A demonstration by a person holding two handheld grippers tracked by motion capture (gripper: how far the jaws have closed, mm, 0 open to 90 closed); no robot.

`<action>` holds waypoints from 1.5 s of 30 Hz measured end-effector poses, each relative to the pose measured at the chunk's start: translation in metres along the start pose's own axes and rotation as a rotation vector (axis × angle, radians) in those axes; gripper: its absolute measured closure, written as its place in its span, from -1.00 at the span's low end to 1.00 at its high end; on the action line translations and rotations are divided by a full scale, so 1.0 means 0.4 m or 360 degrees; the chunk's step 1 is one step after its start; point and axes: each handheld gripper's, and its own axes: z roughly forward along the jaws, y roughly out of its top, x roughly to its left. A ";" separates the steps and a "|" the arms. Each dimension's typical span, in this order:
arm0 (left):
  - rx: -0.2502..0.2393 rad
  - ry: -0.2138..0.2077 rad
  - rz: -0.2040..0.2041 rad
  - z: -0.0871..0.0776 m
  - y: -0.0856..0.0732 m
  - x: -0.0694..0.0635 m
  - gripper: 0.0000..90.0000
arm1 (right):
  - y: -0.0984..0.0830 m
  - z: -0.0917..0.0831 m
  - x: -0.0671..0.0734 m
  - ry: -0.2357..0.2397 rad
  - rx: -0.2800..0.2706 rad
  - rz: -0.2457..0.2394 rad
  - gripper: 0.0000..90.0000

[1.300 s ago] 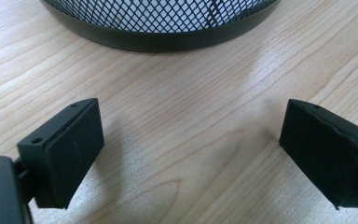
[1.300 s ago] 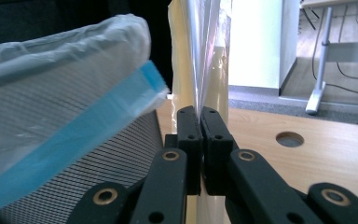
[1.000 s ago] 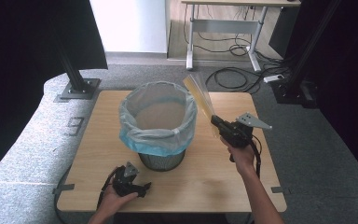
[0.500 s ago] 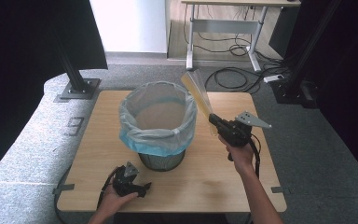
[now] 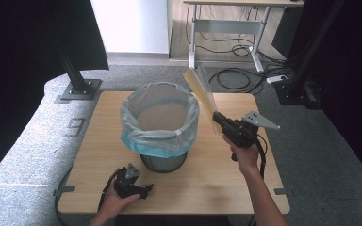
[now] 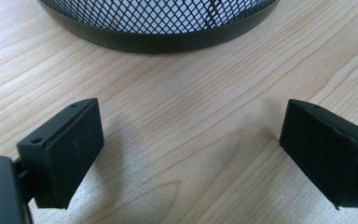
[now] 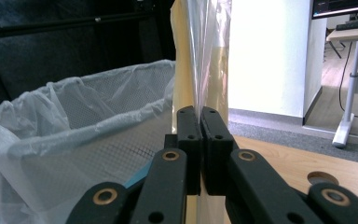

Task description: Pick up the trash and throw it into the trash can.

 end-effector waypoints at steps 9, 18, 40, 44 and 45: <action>-0.0001 0.0003 -0.0004 0.000 0.000 -0.001 -0.87 | 0.025 0.003 0.007 0.0023 -0.0027 -0.0018 0.94; -0.0002 0.0005 -0.0004 -0.001 -0.001 -0.001 -0.86 | 0.058 0.025 0.019 -0.0018 -0.0020 -0.0012 0.94; 0.0003 0.0010 -0.0008 -0.002 -0.001 -0.003 -0.85 | 0.128 0.090 0.081 0.0010 0.0009 -0.0085 0.94; 0.0002 0.0010 -0.0011 -0.002 -0.001 -0.003 -0.85 | 0.135 0.106 0.095 0.0027 0.0013 -0.0089 0.94; 0.0003 0.0011 -0.0011 -0.002 -0.001 -0.003 -0.85 | 0.136 0.110 0.098 0.0028 0.0019 -0.0094 0.94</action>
